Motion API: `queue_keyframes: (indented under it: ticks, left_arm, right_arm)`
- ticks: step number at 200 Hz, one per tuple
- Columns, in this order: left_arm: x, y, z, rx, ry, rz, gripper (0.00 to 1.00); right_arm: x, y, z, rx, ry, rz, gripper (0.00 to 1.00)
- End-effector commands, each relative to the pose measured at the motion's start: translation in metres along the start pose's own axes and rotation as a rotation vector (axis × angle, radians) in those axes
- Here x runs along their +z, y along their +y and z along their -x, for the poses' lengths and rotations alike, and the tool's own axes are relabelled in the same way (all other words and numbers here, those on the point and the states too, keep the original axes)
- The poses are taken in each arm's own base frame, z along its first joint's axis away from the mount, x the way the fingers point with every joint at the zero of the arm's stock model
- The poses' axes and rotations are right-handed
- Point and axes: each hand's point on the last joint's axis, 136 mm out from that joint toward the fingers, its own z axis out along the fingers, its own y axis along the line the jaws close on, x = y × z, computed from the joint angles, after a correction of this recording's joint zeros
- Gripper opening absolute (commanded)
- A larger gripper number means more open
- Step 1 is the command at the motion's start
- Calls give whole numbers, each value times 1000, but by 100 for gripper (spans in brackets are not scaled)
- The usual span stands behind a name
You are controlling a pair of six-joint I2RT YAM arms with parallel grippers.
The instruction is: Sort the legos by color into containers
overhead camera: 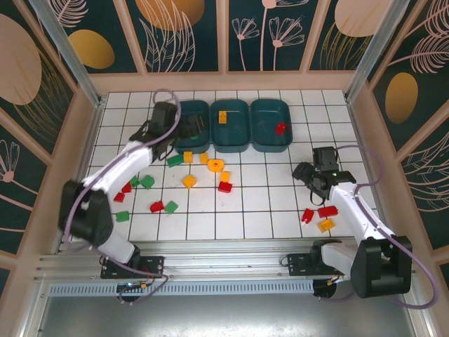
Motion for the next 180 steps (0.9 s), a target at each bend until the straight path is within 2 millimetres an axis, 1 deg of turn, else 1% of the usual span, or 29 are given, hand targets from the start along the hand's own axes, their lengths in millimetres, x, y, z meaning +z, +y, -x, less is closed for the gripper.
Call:
queue_keyframes:
  ticks: [1,2,6,9,16,27,35,41,52,65,75,89,101,122,139,156,180]
  left_arm:
    - [-17,1,-39,-95,28,-120,98]
    - [-16,3,-44,-98,40,-115,98]
    - [-19,8,-55,-106,56,-115,98]
    - [-23,7,-55,-118,52,-126,98]
    - [-29,11,-68,-129,71,-135,99]
    - [-37,15,-80,-132,94,-146,98]
    - [-43,18,-87,-130,107,-145,99]
    - [-46,21,-92,-125,117,-139,99]
    - [-52,23,-95,-121,118,-139,99]
    - [-58,21,-95,-112,112,-152,98]
    - [-61,20,-93,-107,105,-162,98]
    - [-63,18,-91,-100,103,-169,97]
    - [-64,16,-92,-97,105,-177,96]
    - [-63,17,-93,-98,107,-178,96]
    - [-63,19,-95,-94,111,-174,96]
    - [-62,20,-96,-91,115,-167,96]
    - [-61,19,-96,-94,122,-165,96]
  right_arm:
    - [-1,-22,-21,110,65,-85,82]
    - [-2,-22,-21,115,67,-82,82]
    - [-2,-19,-22,131,76,-67,81]
    - [-3,-17,-22,139,83,-60,80]
    - [-3,-19,-26,160,105,-80,80]
    - [-1,-30,-38,180,152,-139,79]
    - [1,-41,-52,201,190,-182,78]
    - [2,-46,-61,222,217,-192,77]
    - [0,-51,-68,232,225,-207,76]
    - [-4,-59,-67,217,202,-249,76]
    - [-5,-62,-65,195,199,-268,77]
    - [-3,-67,-74,190,247,-304,77]
    - [1,-65,-83,169,286,-297,75]
    - [5,-53,-86,123,305,-269,74]
    - [9,-48,-86,96,312,-265,71]
    - [15,-42,-88,83,323,-236,65]
    - [22,-32,-95,58,354,-198,54]
